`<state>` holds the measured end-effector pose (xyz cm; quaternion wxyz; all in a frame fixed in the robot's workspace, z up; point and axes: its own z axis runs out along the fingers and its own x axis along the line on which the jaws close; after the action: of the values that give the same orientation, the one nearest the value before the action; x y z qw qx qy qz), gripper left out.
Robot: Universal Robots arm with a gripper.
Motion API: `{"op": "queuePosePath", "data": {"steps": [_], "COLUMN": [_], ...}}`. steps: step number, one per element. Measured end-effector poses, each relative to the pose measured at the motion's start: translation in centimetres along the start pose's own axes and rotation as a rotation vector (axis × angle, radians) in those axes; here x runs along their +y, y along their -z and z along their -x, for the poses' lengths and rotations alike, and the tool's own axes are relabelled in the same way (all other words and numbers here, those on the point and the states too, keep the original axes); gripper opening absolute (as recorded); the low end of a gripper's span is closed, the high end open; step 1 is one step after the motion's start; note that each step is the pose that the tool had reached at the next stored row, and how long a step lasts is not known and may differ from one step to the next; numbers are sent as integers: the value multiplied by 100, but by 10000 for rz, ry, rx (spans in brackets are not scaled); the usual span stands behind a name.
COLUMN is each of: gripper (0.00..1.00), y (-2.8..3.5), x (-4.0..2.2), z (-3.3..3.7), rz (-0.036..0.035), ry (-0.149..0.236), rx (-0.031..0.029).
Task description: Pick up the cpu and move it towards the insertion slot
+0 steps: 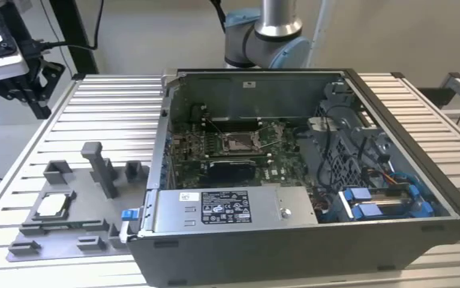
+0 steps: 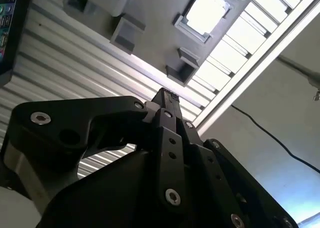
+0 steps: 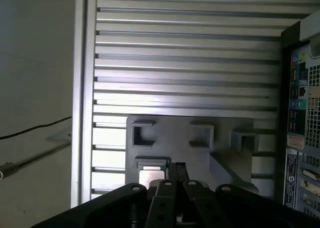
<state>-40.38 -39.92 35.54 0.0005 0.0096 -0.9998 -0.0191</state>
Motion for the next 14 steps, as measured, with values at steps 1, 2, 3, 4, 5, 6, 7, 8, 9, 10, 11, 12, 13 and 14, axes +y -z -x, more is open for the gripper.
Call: {"op": "queuePosePath", "data": {"steps": [1,2,3,4,5,6,7,8,9,10,11,12,13,14], "gripper": [0,0,0,0,0,0,0,0,0,0,0,0,0,0], "y": [0,0,0,0,0,0,0,0,0,0,0,0,0,0], "x": [0,0,0,1,0,0,0,0,-1,-1,-1,-3,-5,-10], "z": [-7,-15,-24,-33,-41,-49,-57,-64,-72,-79,-86,-91,-95,-97], "rz": [0,1,1,0,0,0,1,1,0,1,0,0,1,1], "ry": [0,0,0,-1,0,0,0,0,0,0,0,0,1,1], "rx": [0,-1,-1,-1,0,0,0,-1,0,0,0,0,-1,0]}}
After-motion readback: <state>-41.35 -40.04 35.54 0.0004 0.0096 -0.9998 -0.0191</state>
